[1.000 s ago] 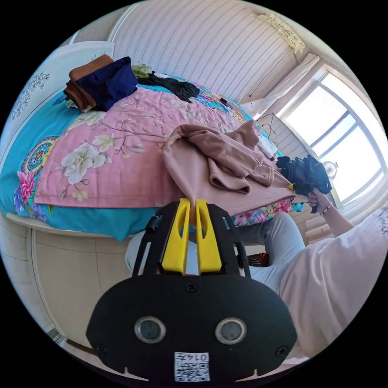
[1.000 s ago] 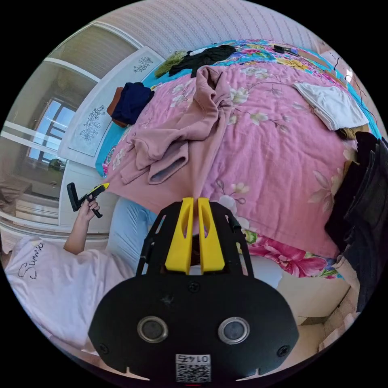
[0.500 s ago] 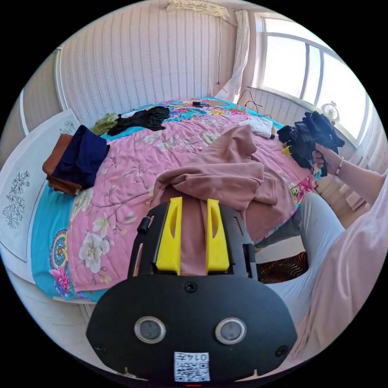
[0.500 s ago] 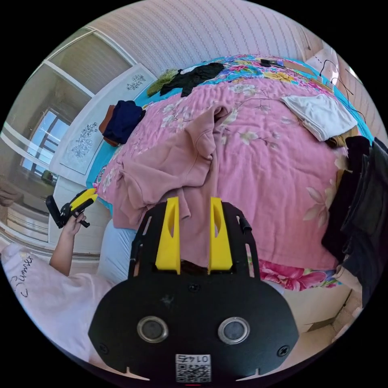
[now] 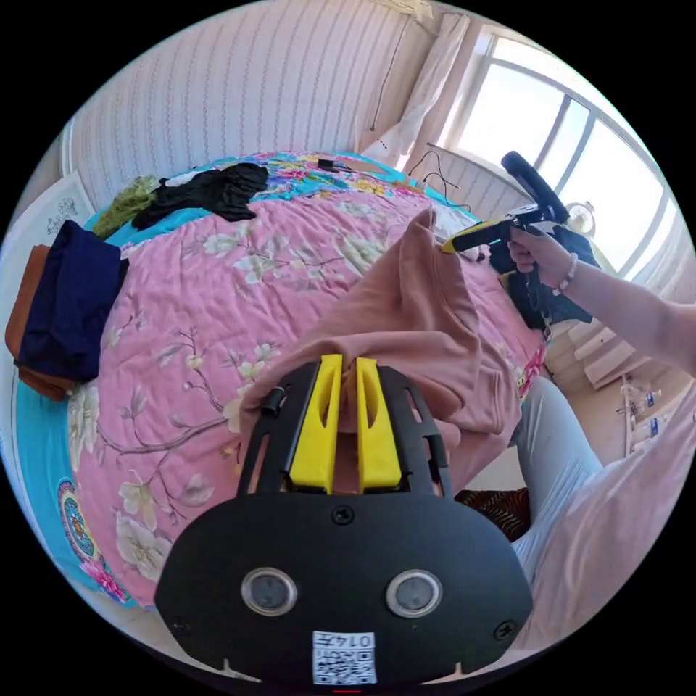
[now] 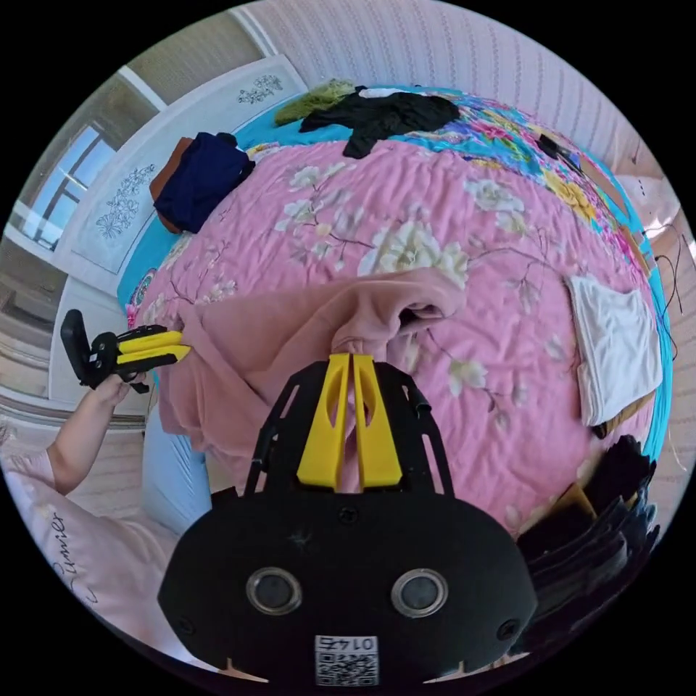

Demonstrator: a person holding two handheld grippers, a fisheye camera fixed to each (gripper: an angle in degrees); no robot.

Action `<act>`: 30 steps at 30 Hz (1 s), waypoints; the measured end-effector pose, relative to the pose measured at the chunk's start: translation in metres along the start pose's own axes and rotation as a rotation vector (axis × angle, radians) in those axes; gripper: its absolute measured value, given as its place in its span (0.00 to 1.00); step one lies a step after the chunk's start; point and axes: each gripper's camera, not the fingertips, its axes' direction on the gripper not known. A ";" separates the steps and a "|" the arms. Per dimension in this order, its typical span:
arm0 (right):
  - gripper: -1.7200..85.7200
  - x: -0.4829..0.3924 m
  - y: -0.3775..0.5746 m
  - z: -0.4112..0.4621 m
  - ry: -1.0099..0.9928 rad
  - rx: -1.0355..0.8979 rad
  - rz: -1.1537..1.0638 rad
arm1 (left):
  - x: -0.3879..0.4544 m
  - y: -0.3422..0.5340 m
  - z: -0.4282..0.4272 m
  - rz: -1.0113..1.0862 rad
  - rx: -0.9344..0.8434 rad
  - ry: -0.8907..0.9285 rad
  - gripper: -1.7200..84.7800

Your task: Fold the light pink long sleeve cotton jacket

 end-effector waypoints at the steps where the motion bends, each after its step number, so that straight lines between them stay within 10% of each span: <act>1: 0.03 0.000 -0.020 -0.016 -0.036 0.050 -0.010 | -0.021 -0.011 -0.017 -0.055 0.050 -0.077 0.06; 6: 0.03 0.014 -0.085 -0.061 -0.183 0.346 0.126 | -0.094 -0.033 -0.060 -0.293 0.210 -0.477 0.02; 19: 0.12 -0.026 0.092 0.096 -0.179 -0.113 0.131 | 0.055 0.080 0.026 -0.180 -0.009 0.039 0.11; 30: 0.07 -0.017 0.134 0.124 -0.349 -0.045 0.320 | 0.084 0.072 0.074 -0.308 -0.173 0.129 0.14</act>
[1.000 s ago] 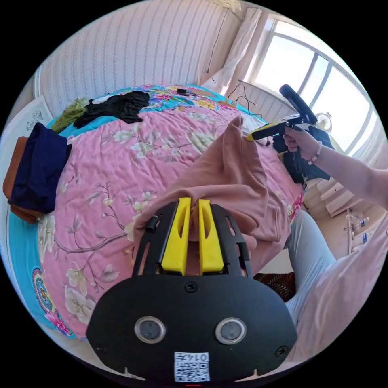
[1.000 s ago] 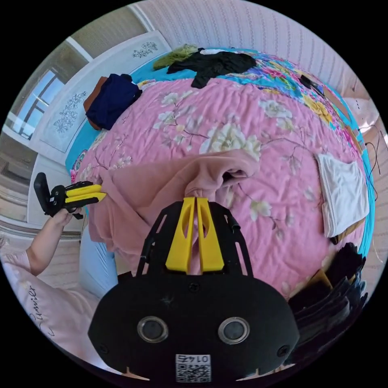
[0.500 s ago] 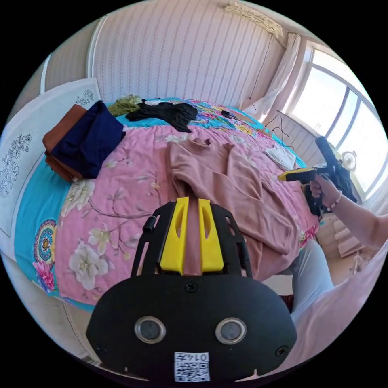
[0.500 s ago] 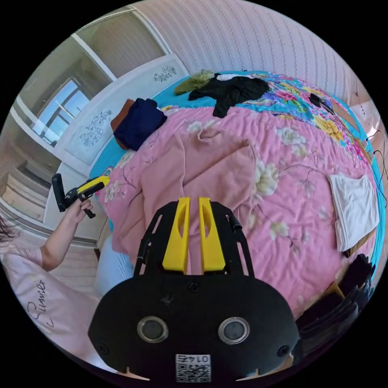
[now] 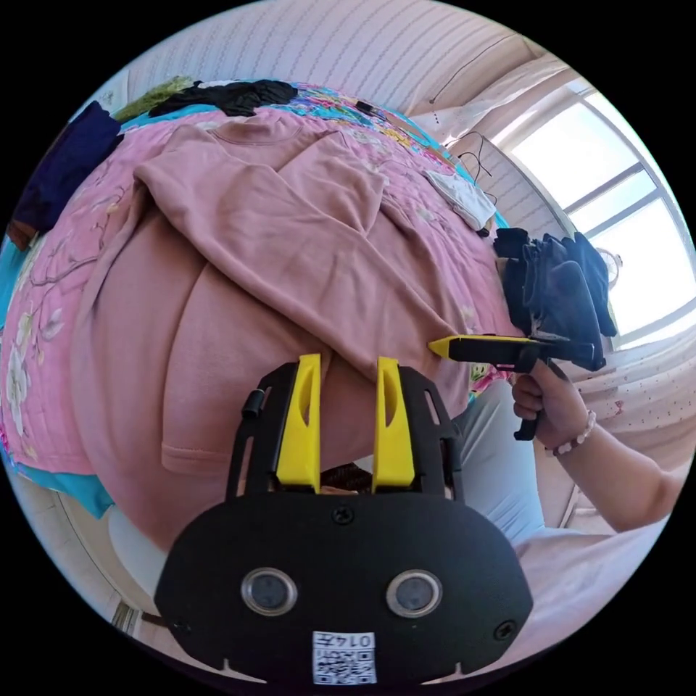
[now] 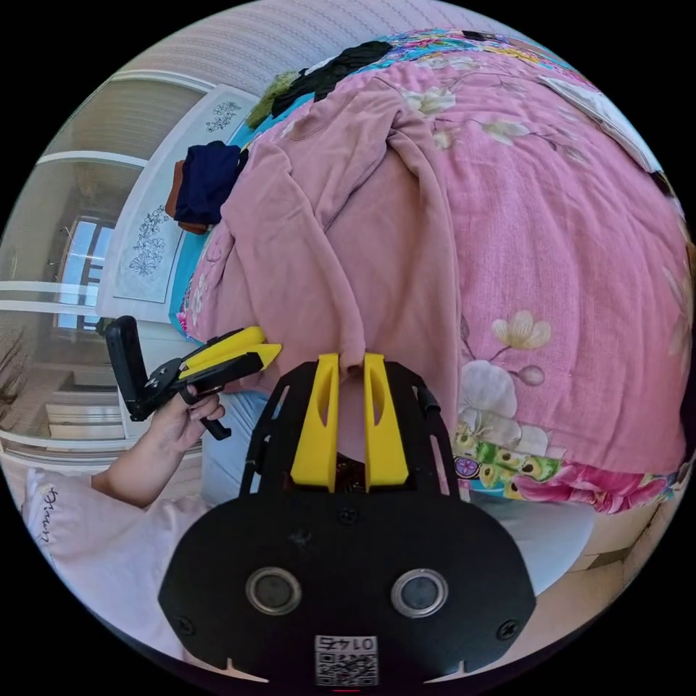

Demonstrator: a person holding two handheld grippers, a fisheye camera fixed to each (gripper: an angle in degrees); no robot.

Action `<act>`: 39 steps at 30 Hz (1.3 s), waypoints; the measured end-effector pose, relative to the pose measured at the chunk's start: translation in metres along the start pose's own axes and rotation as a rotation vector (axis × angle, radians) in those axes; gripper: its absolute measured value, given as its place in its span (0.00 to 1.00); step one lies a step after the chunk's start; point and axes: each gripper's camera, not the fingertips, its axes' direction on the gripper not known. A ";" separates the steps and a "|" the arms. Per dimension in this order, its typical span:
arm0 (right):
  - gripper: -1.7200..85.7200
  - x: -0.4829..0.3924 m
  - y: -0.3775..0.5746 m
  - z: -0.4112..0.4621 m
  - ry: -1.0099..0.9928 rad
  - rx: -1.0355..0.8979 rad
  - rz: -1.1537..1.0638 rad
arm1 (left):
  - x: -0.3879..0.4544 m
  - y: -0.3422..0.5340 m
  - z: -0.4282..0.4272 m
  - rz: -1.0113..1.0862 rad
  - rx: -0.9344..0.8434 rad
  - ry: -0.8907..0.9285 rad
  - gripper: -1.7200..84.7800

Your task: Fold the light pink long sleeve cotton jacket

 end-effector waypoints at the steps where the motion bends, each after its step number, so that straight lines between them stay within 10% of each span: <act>1: 0.06 -0.003 0.001 -0.002 -0.027 0.016 -0.012 | -0.003 0.004 -0.012 0.004 0.034 0.032 0.13; 10: 0.04 -0.027 0.009 0.000 -0.282 0.057 -0.119 | -0.041 0.036 -0.030 -0.138 0.052 0.268 0.14; 30: 0.04 -0.045 0.014 0.016 -0.165 0.053 0.014 | -0.093 0.039 -0.095 -0.155 0.084 0.406 0.02; 39: 0.05 -0.210 -0.052 0.016 -0.432 0.112 -0.439 | -0.212 0.072 -0.315 -0.264 0.665 0.492 0.02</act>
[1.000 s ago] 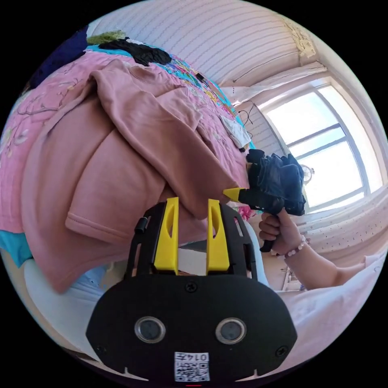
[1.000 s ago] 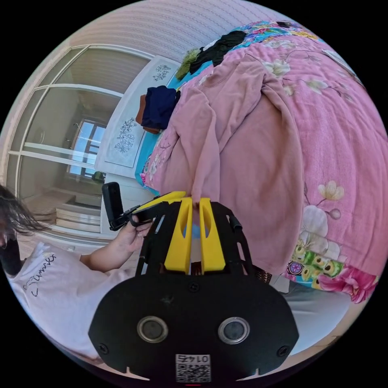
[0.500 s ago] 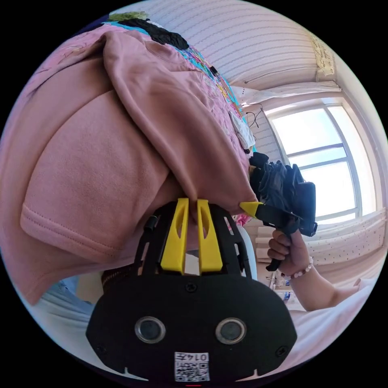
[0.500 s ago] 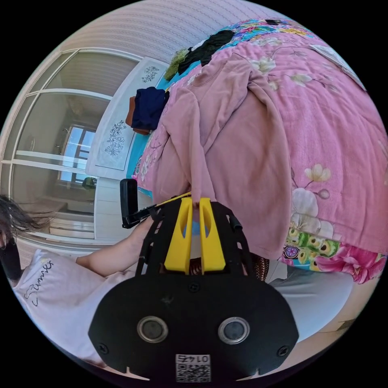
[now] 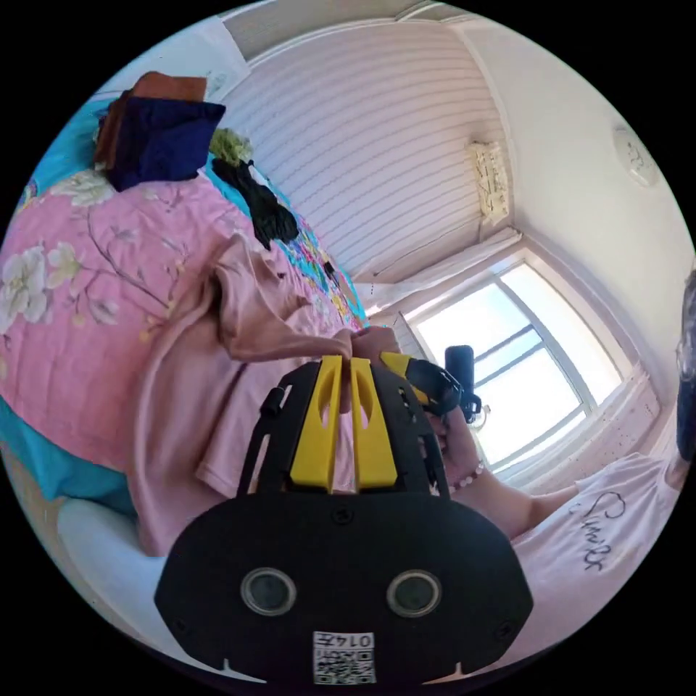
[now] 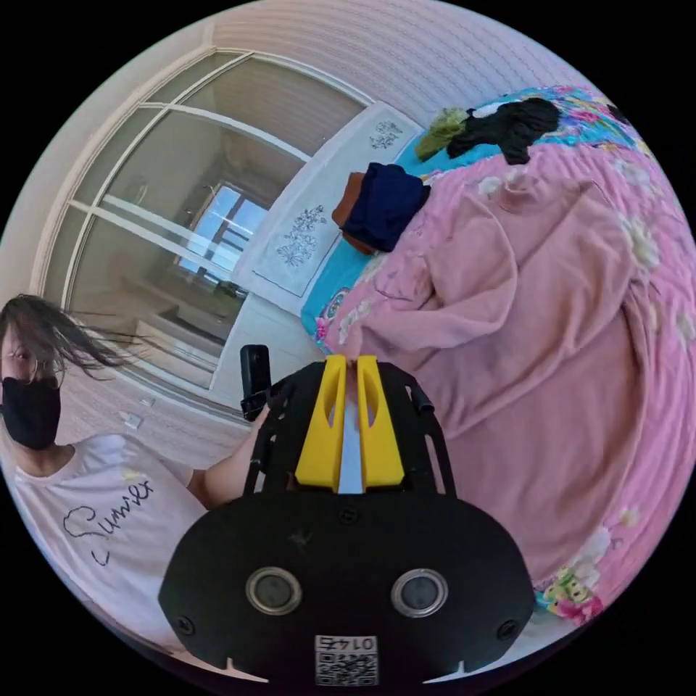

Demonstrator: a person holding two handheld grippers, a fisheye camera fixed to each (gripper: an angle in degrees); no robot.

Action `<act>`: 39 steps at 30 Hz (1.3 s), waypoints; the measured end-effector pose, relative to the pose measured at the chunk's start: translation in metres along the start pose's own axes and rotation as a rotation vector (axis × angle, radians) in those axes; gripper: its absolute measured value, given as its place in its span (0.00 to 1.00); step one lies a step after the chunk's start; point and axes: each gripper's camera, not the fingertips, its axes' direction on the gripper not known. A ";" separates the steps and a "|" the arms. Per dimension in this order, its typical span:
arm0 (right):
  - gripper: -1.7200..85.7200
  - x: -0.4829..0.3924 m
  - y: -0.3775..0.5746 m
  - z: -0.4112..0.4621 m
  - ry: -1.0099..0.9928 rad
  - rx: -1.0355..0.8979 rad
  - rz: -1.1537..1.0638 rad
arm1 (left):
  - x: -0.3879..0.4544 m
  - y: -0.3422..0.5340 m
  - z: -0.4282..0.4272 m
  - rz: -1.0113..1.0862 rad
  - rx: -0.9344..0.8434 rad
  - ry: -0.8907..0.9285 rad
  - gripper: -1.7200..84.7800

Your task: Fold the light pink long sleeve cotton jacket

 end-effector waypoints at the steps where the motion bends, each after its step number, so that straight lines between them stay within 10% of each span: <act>1: 0.05 -0.032 -0.032 0.024 -0.038 -0.020 -0.111 | -0.004 -0.023 -0.047 0.005 0.152 -0.028 0.02; 6: 0.07 -0.137 -0.090 0.102 0.032 -0.167 -0.441 | -0.047 -0.053 -0.200 -0.111 0.581 -0.409 0.06; 16: 0.15 -0.030 0.034 0.180 0.622 -0.641 -0.144 | -0.111 0.040 -0.154 -0.219 0.017 -0.491 0.11; 28: 0.06 -0.052 0.066 0.176 0.708 -0.590 -0.229 | -0.107 0.074 -0.001 -0.043 -0.617 -0.612 0.11; 39: 0.03 -0.037 0.087 -0.012 0.602 -0.195 -0.040 | -0.088 0.083 0.020 0.055 -0.687 -0.649 0.01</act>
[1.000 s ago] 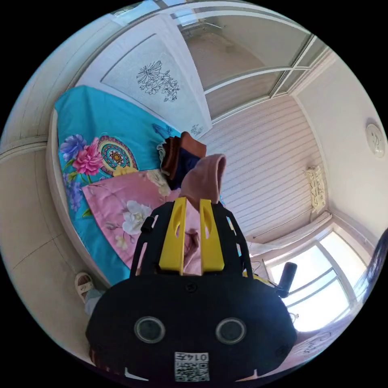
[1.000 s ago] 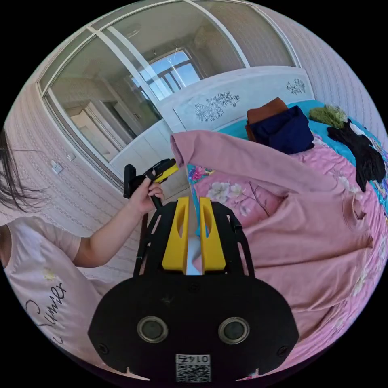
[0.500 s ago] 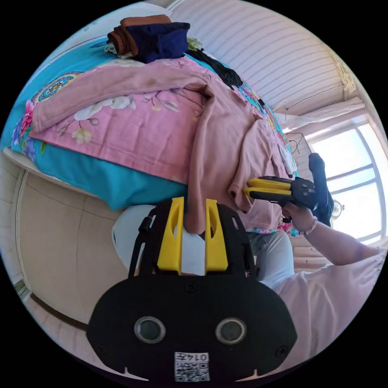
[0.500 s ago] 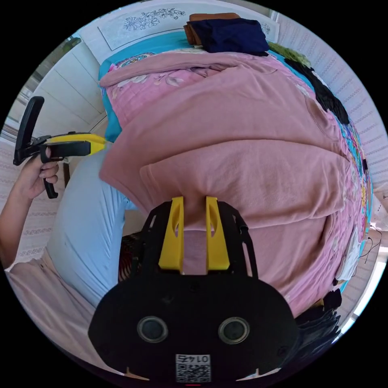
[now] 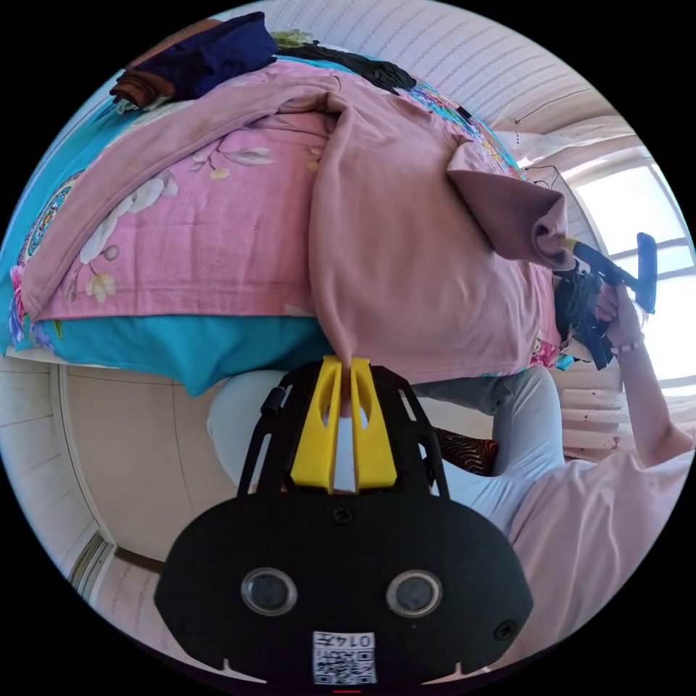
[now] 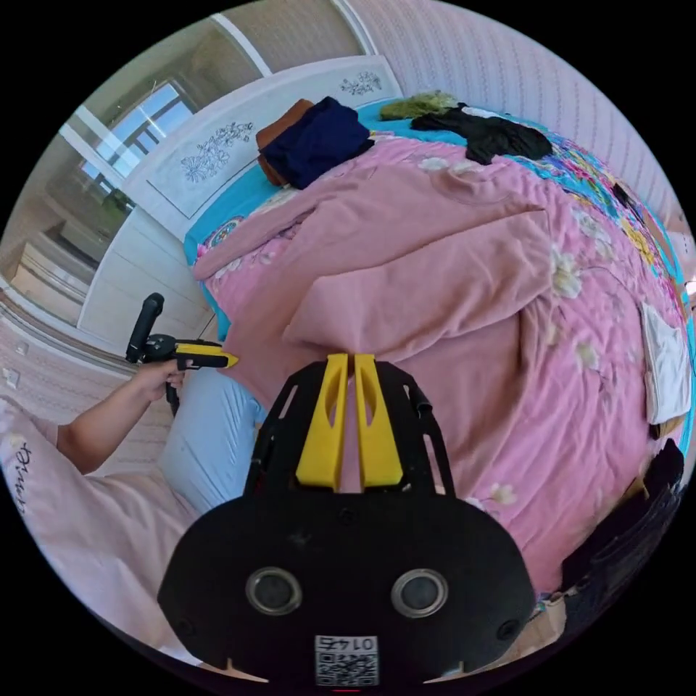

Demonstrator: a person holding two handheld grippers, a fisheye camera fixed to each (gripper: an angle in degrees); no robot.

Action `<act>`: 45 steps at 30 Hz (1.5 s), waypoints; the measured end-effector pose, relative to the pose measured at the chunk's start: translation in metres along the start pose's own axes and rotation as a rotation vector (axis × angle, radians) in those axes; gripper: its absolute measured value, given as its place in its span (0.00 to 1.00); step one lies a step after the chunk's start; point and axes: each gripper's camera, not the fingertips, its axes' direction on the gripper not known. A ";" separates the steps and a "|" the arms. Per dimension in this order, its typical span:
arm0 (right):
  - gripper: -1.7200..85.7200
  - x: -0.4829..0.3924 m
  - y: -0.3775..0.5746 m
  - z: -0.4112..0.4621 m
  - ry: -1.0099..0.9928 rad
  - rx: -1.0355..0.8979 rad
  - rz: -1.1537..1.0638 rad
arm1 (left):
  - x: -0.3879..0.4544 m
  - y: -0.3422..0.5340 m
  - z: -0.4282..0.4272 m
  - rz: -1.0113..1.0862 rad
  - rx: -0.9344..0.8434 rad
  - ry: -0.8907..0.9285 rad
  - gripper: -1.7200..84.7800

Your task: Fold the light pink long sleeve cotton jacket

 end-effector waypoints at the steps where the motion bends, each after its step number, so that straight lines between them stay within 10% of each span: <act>1: 0.03 0.033 0.011 -0.039 0.049 0.075 0.079 | 0.003 0.003 -0.004 0.011 0.013 0.013 0.01; 10: 0.06 0.199 0.175 -0.235 0.516 0.503 0.773 | 0.023 0.019 -0.027 0.066 0.071 0.051 0.01; 22: 0.12 0.134 0.239 0.011 -0.014 -0.081 0.490 | 0.025 0.027 -0.028 0.007 0.033 0.093 0.01; 45: 0.02 0.187 0.251 0.003 -0.170 -0.222 0.471 | 0.007 0.043 -0.062 -0.009 0.065 0.079 0.01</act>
